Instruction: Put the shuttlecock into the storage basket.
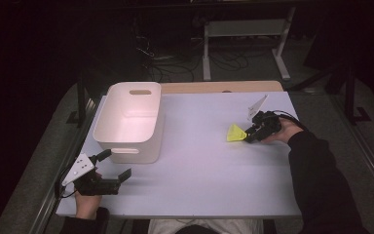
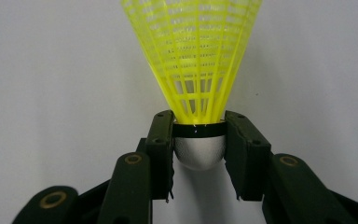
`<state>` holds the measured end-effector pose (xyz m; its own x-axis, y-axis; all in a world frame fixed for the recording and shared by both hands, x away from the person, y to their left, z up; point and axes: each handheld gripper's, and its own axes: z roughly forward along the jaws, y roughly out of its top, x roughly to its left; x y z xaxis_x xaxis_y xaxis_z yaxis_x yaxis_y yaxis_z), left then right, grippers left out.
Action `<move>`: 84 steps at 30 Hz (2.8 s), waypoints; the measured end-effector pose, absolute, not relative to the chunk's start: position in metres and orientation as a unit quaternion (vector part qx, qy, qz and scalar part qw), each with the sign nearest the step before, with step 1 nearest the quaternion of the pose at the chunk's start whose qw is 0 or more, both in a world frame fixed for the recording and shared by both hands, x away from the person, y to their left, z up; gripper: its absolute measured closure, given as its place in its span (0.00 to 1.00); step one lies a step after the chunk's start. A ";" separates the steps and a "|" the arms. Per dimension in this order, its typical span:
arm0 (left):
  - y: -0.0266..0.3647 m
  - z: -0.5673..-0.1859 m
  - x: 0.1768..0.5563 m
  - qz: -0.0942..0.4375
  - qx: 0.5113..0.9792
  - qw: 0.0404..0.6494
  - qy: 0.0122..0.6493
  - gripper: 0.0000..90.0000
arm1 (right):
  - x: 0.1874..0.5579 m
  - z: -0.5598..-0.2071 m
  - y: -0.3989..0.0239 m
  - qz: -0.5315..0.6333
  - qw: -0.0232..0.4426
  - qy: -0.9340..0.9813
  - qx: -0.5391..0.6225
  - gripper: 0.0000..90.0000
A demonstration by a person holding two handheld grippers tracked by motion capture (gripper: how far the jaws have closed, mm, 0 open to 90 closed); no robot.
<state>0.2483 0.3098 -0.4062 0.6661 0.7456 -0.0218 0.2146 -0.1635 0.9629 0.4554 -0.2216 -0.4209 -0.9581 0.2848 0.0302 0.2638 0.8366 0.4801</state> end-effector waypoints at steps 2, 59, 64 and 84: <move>0.310 -0.406 0.249 0.239 0.725 0.555 0.331 0.00 | 0.454 -0.419 -0.222 0.250 0.026 0.957 0.145 0.70; 0.309 -0.406 0.249 0.236 0.724 0.558 0.330 0.00 | 0.402 -0.348 -0.191 0.323 0.029 0.933 0.158 0.70; 0.309 -0.406 0.249 0.236 0.724 0.558 0.330 0.00 | 0.401 -0.339 -0.181 0.327 0.026 0.933 0.151 0.70; 0.310 -0.406 0.249 0.236 0.724 0.559 0.330 0.00 | 0.400 -0.322 -0.154 0.337 0.026 0.933 0.127 0.70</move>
